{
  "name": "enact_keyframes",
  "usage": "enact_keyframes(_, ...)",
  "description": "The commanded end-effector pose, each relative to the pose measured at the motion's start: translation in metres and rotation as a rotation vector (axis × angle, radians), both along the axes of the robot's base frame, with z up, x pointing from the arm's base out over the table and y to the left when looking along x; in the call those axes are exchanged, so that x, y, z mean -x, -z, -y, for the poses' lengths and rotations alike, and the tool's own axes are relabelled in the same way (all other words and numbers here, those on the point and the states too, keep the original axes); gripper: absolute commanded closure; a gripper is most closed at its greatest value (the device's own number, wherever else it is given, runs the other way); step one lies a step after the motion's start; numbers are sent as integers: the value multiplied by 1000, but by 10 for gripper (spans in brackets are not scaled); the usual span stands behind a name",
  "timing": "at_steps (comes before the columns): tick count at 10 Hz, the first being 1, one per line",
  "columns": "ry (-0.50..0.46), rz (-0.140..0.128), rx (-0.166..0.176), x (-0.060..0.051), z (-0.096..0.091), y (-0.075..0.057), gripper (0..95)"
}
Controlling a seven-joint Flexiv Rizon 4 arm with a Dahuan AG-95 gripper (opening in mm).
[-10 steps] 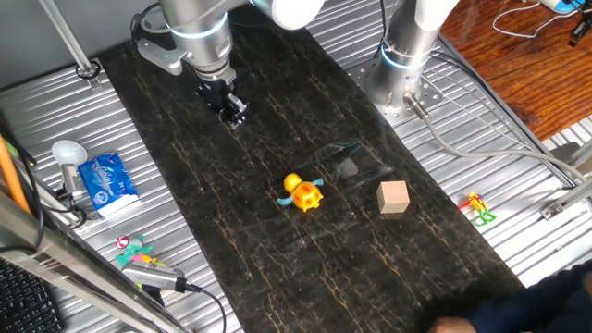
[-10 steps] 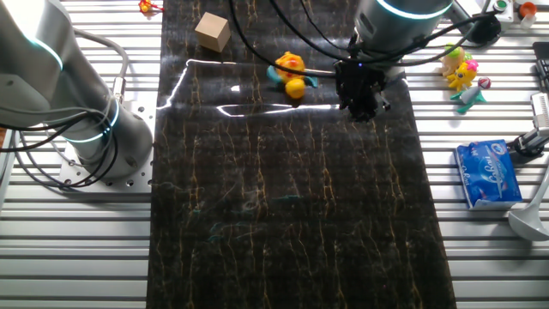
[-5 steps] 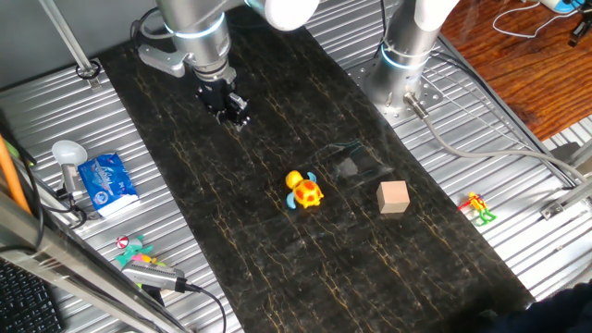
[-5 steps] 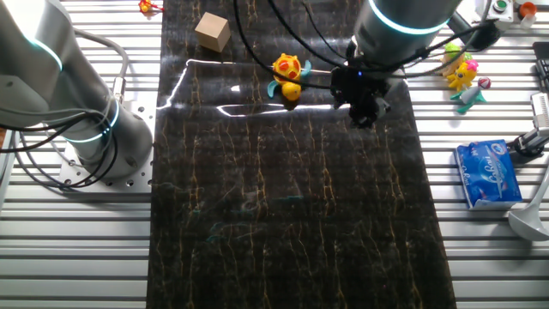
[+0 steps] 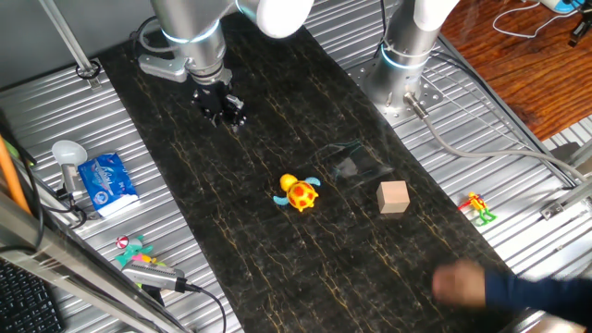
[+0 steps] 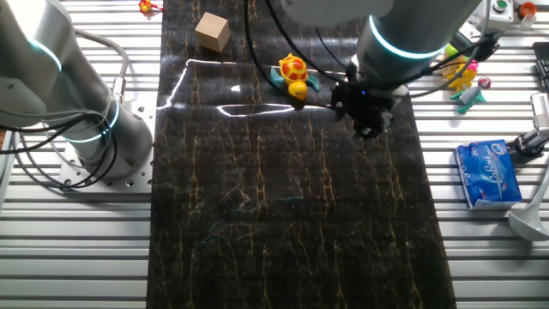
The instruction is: Grasp the moving object
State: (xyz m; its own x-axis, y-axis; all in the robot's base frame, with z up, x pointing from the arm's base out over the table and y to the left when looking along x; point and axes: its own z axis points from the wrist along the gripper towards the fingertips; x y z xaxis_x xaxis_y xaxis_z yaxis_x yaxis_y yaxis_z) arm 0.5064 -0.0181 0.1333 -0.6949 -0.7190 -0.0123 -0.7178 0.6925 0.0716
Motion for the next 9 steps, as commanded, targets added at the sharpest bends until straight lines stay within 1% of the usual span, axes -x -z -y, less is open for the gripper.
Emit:
enact_keyframes(1,-75,18,-34,0,2,2,570)
enact_keyframes(2,-93,19,-52,0,2,2,570)
enact_keyframes(3,-124,19,-55,0,2,2,380)
enact_keyframes(4,-152,19,-48,0,2,2,380)
enact_keyframes(5,-202,26,-32,0,2,2,380)
enact_keyframes(6,-220,42,-27,7,-12,-1,380)
enact_keyframes(7,-208,45,-11,17,-31,-2,380)
enact_keyframes(8,-187,51,13,32,-52,1,380)
enact_keyframes(9,-163,57,15,44,-70,7,380)
